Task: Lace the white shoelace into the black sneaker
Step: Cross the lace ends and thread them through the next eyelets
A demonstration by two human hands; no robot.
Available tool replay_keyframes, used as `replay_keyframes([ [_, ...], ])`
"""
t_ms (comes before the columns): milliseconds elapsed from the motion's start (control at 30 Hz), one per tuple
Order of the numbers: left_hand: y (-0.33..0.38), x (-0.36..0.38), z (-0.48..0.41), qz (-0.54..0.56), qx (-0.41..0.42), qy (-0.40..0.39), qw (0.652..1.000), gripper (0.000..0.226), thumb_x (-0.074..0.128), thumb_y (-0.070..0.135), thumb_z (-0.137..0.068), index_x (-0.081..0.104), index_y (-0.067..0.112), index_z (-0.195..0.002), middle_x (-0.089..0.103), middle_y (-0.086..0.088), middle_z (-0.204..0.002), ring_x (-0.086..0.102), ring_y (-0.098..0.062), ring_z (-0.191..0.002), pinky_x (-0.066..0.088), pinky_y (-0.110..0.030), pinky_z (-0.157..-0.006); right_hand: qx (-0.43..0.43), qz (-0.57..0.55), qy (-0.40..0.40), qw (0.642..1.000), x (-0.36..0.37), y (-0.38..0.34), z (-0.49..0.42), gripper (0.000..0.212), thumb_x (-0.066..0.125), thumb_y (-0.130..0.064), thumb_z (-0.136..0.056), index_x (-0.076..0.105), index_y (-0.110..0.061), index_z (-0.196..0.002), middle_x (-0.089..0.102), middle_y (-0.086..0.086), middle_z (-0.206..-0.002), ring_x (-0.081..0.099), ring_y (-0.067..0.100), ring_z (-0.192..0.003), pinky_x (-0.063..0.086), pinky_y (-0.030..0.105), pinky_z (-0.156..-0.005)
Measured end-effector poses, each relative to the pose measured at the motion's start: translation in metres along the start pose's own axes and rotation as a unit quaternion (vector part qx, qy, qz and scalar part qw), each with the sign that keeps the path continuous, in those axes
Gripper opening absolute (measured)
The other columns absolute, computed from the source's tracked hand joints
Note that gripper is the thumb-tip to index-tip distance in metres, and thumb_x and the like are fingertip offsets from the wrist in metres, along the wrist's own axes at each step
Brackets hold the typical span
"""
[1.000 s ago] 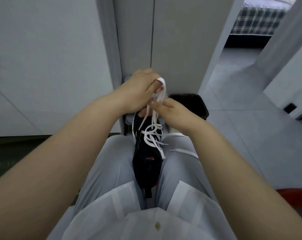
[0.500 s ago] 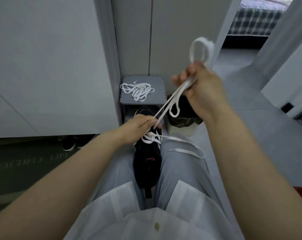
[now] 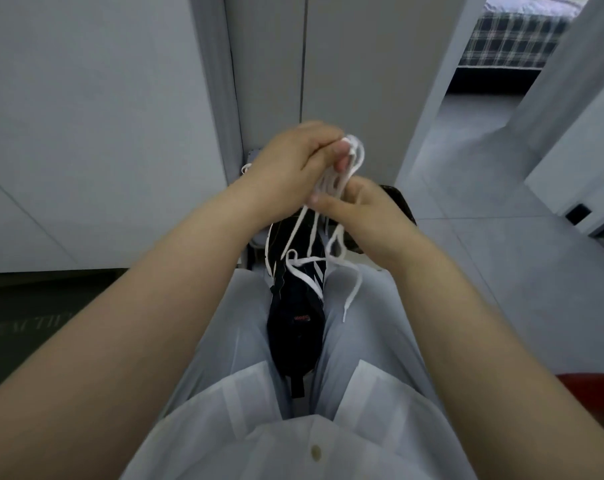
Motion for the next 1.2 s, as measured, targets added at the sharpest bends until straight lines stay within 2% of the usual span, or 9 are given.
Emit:
replay_keyframes([
  [133, -0.002, -0.003, -0.001, 0.08, -0.025, 0.022, 0.996, 0.02, 0.047, 0.02, -0.096, 0.061, 0.015, -0.083, 0.052, 0.01, -0.074, 0.051, 0.0, -0.059, 0.037, -0.012, -0.052, 0.02, 0.032, 0.091, 0.995, -0.015, -0.001, -0.006, 0.032, 0.037, -0.029, -0.1, 0.062, -0.02, -0.082, 0.072, 0.0, -0.078, 0.068, 0.023, -0.088, 0.051, 0.032, -0.084],
  [233, -0.034, 0.001, 0.015, 0.088, -0.085, 0.046, 0.991, 0.015, 0.056, 0.019, -0.09, 0.057, 0.02, -0.105, 0.058, 0.014, -0.088, 0.052, 0.003, -0.079, 0.038, -0.004, -0.07, 0.025, -0.013, 0.145, 0.989, -0.03, 0.004, -0.004, 0.037, 0.034, -0.03, -0.101, 0.053, -0.02, -0.071, 0.07, -0.001, -0.067, 0.067, 0.018, -0.075, 0.048, 0.03, -0.078],
  [400, -0.091, 0.073, 0.064, 0.064, -0.174, -0.124, 0.975, 0.025, 0.049, 0.01, -0.094, 0.063, 0.008, -0.115, 0.059, 0.0, -0.1, 0.053, -0.003, -0.09, 0.04, -0.012, -0.087, -0.009, -0.207, 0.193, 0.959, -0.047, -0.001, -0.007, 0.033, 0.035, -0.025, -0.101, 0.047, -0.017, -0.071, 0.069, 0.002, -0.065, 0.068, 0.017, -0.074, 0.052, 0.038, -0.086],
  [567, -0.104, 0.082, 0.072, 0.032, -0.171, -0.155, 0.972, 0.025, 0.048, 0.014, -0.094, 0.066, 0.009, -0.111, 0.051, -0.001, -0.095, 0.051, -0.009, -0.093, 0.038, -0.014, -0.087, -0.071, -0.305, 0.227, 0.922, -0.066, -0.027, -0.005, 0.034, 0.032, -0.021, -0.102, 0.043, -0.012, -0.071, 0.065, 0.0, -0.054, 0.068, 0.016, -0.066, 0.053, 0.038, -0.088],
  [633, -0.109, 0.071, 0.069, 0.0, -0.175, -0.134, 0.975, 0.022, 0.05, 0.016, -0.094, 0.07, 0.009, -0.099, 0.055, 0.004, -0.088, 0.054, -0.009, -0.086, 0.042, -0.02, -0.086, -0.095, -0.333, 0.239, 0.907, -0.079, -0.041, -0.004, 0.035, 0.032, -0.021, -0.102, 0.044, -0.011, -0.071, 0.063, 0.003, -0.058, 0.068, 0.018, -0.068, 0.055, 0.036, -0.081],
  [767, -0.112, 0.03, 0.056, 0.061, -0.228, 0.012, 0.972, 0.025, 0.046, 0.017, -0.096, 0.068, 0.011, -0.087, 0.063, 0.007, -0.075, 0.056, 0.009, -0.063, 0.038, 0.0, -0.063, -0.125, -0.356, 0.25, 0.892, -0.097, -0.048, -0.002, 0.035, 0.032, -0.024, -0.102, 0.046, -0.011, -0.072, 0.061, 0.006, -0.057, 0.065, 0.021, -0.063, 0.055, 0.031, -0.069],
  [933, -0.091, 0.017, 0.04, 0.107, -0.203, 0.044, 0.972, 0.024, 0.045, 0.014, -0.096, 0.066, 0.015, -0.084, 0.062, 0.01, -0.071, 0.055, 0.009, -0.057, 0.044, -0.007, -0.06, -0.014, -0.144, 0.259, 0.955, -0.082, -0.007, -0.001, 0.034, 0.038, -0.027, -0.1, 0.054, -0.016, -0.072, 0.058, -0.006, -0.056, 0.043, 0.009, -0.045, 0.04, 0.024, -0.051],
  [1033, -0.073, 0.012, 0.036, 0.104, -0.17, 0.074, 0.977, 0.028, 0.044, 0.013, -0.096, 0.065, 0.02, -0.078, 0.061, 0.011, -0.068, 0.054, 0.0, -0.056, 0.046, -0.014, -0.062, 0.074, 0.023, 0.176, 0.981, -0.047, 0.028, 0.006, 0.031, 0.042, -0.034, -0.097, 0.065, -0.022, -0.079, 0.065, -0.012, -0.067, 0.049, -0.001, -0.049, 0.038, 0.021, -0.059],
  [1200, -0.032, -0.005, 0.011, 0.069, -0.101, 0.056, 0.991, 0.024, 0.048, 0.016, -0.094, 0.069, 0.016, -0.085, 0.065, 0.01, -0.073, 0.058, 0.0, -0.062, 0.048, -0.016, -0.064, 0.059, 0.013, 0.033, 0.998, -0.006, 0.038, 0.006, 0.031, 0.065, -0.045, -0.077, 0.069, -0.023, -0.098, 0.07, -0.007, -0.088, 0.064, 0.001, -0.079, 0.05, 0.021, -0.077],
])
Point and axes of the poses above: each hand's wrist, its own z-axis away from the middle knuckle, its own x-axis out of the palm, y = z × x, the point moved 9 cm from there along -z, towards the middle knuckle
